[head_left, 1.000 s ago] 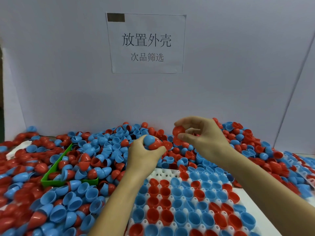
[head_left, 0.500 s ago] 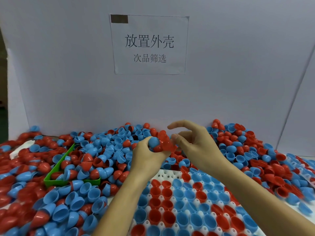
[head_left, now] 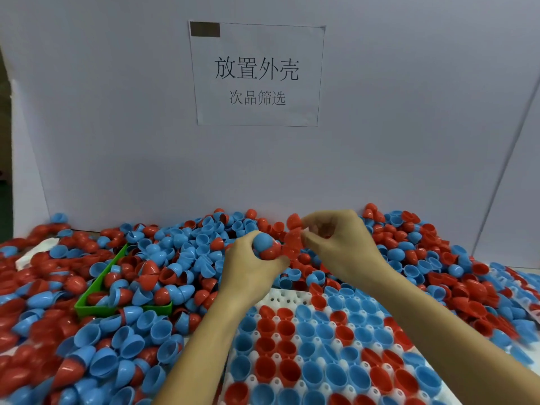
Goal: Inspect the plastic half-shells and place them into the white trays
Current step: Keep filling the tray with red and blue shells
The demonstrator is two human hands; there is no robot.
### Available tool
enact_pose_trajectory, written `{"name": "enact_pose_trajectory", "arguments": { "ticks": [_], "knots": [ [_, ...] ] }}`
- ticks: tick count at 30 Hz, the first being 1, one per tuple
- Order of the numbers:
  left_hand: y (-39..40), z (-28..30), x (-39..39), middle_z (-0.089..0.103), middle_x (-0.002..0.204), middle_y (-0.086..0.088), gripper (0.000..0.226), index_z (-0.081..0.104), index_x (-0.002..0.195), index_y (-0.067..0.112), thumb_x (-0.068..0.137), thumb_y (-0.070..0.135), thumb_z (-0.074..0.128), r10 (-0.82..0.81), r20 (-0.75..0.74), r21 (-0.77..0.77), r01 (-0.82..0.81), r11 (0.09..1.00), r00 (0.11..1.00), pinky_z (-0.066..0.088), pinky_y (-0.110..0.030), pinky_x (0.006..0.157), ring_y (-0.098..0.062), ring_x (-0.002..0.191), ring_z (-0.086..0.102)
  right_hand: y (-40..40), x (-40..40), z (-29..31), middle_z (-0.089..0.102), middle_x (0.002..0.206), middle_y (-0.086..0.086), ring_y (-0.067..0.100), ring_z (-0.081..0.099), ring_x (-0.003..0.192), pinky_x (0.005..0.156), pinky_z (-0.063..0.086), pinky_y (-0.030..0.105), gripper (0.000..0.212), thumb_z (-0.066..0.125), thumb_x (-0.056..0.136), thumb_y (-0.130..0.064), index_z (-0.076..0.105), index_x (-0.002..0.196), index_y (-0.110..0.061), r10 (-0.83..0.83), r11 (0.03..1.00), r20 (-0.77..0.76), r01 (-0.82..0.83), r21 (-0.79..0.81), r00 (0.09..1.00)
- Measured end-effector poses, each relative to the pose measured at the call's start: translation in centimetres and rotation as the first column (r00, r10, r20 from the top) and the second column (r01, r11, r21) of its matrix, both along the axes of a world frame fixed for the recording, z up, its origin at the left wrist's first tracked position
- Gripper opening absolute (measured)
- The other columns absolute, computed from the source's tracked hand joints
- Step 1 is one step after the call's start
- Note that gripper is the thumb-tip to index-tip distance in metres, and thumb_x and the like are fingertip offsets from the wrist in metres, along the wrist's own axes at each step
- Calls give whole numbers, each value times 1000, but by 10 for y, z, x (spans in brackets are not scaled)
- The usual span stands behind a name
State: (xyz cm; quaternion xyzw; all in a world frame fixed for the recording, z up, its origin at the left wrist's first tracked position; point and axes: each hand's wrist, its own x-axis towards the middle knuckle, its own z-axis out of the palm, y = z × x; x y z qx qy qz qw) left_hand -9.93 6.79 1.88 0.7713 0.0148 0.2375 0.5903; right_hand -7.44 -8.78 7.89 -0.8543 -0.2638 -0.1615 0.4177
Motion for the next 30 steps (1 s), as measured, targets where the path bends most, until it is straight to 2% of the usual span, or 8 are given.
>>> {"name": "enact_pose_trajectory", "arguments": {
  "ticks": [3,6,8,11,14,19,24,30],
  "knots": [
    [18,1,2,59,60,-1,19,64,81,7,76,17,79,88,-9,-37,-88,995,996,51,-19,54,-3,55,55,-7,18,5,70,71,6,12,59,55,51,54,22,12,67,92,-12,76,98,-16,-109,991,11,110,-75,994],
    [33,1,4,56,58,6,19,62,81,4,77,14,77,132,-5,-70,-132,989,991,53,-23,55,-6,55,53,-8,38,0,64,61,-5,4,53,46,43,40,11,17,63,89,-3,77,85,-13,-113,903,-31,90,-420,993],
    [35,1,4,54,58,7,17,60,81,4,77,12,74,133,0,-72,-133,989,991,53,-23,55,-7,55,53,-2,49,-15,66,65,-3,11,57,52,47,44,18,22,60,85,0,71,69,-12,-114,781,-85,37,-623,990],
    [34,1,3,54,58,6,17,59,79,4,76,11,73,110,6,-65,-109,992,994,53,-27,57,-8,55,52,9,57,-42,61,65,5,20,54,54,49,49,31,15,61,83,-5,64,68,-6,-161,583,-72,36,-812,984],
    [34,1,3,54,56,8,18,59,79,3,76,13,74,99,6,-61,-99,993,995,51,-19,53,-5,53,52,16,61,-62,42,62,2,16,40,52,46,33,26,30,56,82,-3,41,59,-15,-156,490,-30,51,-870,987],
    [33,2,1,55,59,6,18,60,82,1,77,12,73,73,11,-73,-72,995,997,51,-18,52,-6,54,52,25,65,-74,44,68,1,15,41,53,44,33,26,32,59,80,0,39,61,-16,-105,412,-36,10,-911,994],
    [32,3,1,57,62,4,17,63,88,1,78,11,73,45,8,-103,-44,994,999,54,-21,55,-8,58,55,25,72,-79,47,71,1,15,44,57,53,43,26,35,61,85,0,40,65,-18,-116,453,-99,-36,-891,988],
    [30,5,1,58,71,-2,19,62,95,-2,80,6,70,-21,32,-168,26,985,999,56,-22,59,-12,65,56,22,71,-71,44,63,1,16,39,53,50,37,27,28,59,86,-5,46,63,-11,-155,482,-221,-121,-868,963]
  ]
}}
